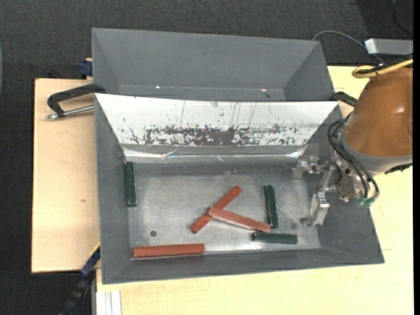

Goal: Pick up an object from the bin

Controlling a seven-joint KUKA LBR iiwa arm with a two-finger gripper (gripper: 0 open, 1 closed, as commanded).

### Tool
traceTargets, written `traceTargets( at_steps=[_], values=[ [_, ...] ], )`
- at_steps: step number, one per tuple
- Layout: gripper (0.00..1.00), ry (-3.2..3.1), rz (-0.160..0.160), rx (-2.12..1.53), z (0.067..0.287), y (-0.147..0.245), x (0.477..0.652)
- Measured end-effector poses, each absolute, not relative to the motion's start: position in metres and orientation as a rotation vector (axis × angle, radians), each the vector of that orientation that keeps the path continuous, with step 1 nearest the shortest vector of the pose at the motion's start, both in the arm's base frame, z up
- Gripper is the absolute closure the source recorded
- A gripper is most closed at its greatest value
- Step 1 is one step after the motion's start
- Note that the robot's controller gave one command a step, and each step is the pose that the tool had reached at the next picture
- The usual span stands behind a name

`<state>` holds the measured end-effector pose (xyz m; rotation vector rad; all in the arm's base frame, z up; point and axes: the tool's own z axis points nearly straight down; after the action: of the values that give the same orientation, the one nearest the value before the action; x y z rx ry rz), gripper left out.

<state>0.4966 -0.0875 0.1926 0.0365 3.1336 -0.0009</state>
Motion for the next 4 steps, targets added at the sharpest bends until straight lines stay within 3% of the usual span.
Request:
traceTargets(
  at_steps=[1, 2, 3, 4],
  values=[
    [0.0, 3.136, 0.0, 0.05, 0.125, -0.078, 0.503],
    [0.0, 3.141, 0.002, -0.087, 0.079, -0.103, 0.497],
    [0.0, 3.14, 0.0, -0.129, 0.077, -0.044, 0.5],
    [1.0, 3.122, 0.004, -0.326, 0.073, -0.03, 0.501]
  ],
)
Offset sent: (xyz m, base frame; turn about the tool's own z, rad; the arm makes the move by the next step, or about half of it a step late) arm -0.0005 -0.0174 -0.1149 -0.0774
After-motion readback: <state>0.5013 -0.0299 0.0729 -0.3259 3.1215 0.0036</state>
